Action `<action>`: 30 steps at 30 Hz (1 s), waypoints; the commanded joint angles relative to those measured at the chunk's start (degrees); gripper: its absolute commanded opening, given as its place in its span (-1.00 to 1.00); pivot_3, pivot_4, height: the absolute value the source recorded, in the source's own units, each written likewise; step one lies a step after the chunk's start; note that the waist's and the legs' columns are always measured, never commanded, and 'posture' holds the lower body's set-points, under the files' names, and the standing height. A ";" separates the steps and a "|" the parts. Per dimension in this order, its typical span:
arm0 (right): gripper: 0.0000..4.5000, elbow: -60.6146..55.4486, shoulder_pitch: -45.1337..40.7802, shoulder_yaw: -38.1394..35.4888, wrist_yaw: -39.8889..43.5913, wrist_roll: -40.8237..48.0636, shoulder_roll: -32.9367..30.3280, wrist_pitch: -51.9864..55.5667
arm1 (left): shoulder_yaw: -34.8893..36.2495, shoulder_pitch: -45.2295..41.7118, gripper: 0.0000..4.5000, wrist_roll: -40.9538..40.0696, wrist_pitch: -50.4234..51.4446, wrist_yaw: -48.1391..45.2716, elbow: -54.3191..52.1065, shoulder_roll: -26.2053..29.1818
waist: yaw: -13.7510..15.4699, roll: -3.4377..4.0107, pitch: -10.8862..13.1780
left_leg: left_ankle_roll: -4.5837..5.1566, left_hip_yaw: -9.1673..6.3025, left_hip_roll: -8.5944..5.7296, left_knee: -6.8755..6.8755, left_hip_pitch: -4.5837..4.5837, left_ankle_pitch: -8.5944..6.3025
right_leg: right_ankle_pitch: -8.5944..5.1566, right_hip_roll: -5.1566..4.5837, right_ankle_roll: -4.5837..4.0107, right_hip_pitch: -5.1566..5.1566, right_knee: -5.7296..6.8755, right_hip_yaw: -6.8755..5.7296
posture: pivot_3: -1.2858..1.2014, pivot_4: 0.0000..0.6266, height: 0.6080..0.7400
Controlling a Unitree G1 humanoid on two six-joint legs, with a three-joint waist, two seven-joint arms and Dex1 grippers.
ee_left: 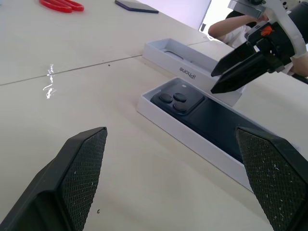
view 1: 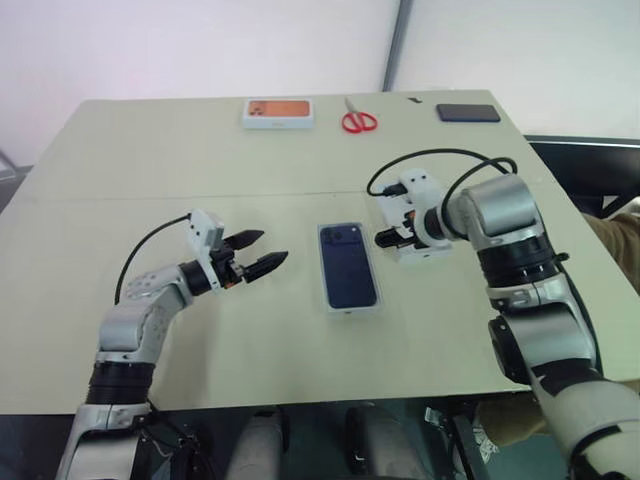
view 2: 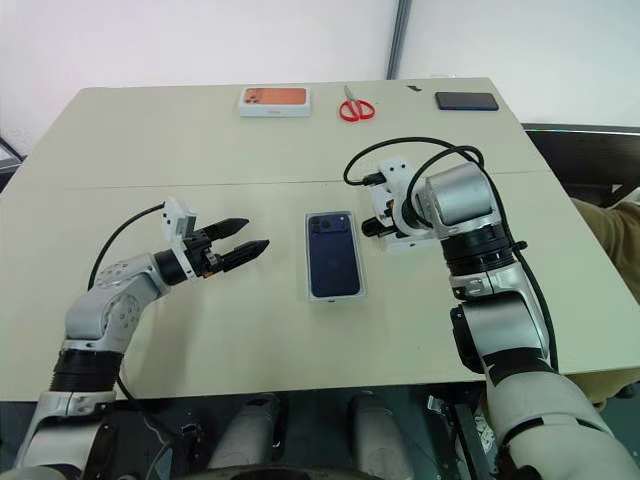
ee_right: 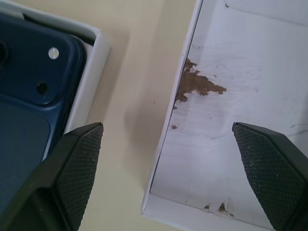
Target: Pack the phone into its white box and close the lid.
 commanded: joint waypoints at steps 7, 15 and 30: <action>1.00 2.48 -6.56 -3.07 -3.75 3.30 2.16 5.28 | 0.55 -0.27 0.98 -1.30 1.44 1.26 -2.18 -0.70 | 0.02 0.01 0.00 | 0.01 0.00 0.00 0.00 0.00 0.00 | 0.00 0.00 0.00 -0.01 0.02 0.01 | 0.03 -0.52 1.00; 1.00 3.21 -5.37 -2.77 -8.79 1.65 4.04 4.80 | 0.46 -0.16 0.98 -1.37 1.77 2.65 -2.88 -1.60 | 0.04 0.01 0.00 | 0.01 0.01 0.00 0.00 -0.01 0.00 | 0.00 0.00 0.00 -0.03 0.02 0.01 | 0.03 -0.52 1.00; -0.07 5.79 -1.67 -2.92 -13.05 0.45 5.38 0.01 | 0.34 0.44 1.00 -1.56 3.04 4.40 -4.68 -2.43 | 0.00 0.01 0.00 | 0.01 0.01 0.00 -0.01 -0.01 0.00 | 0.00 0.01 0.00 -0.03 0.02 0.01 | 0.03 -0.52 1.00</action>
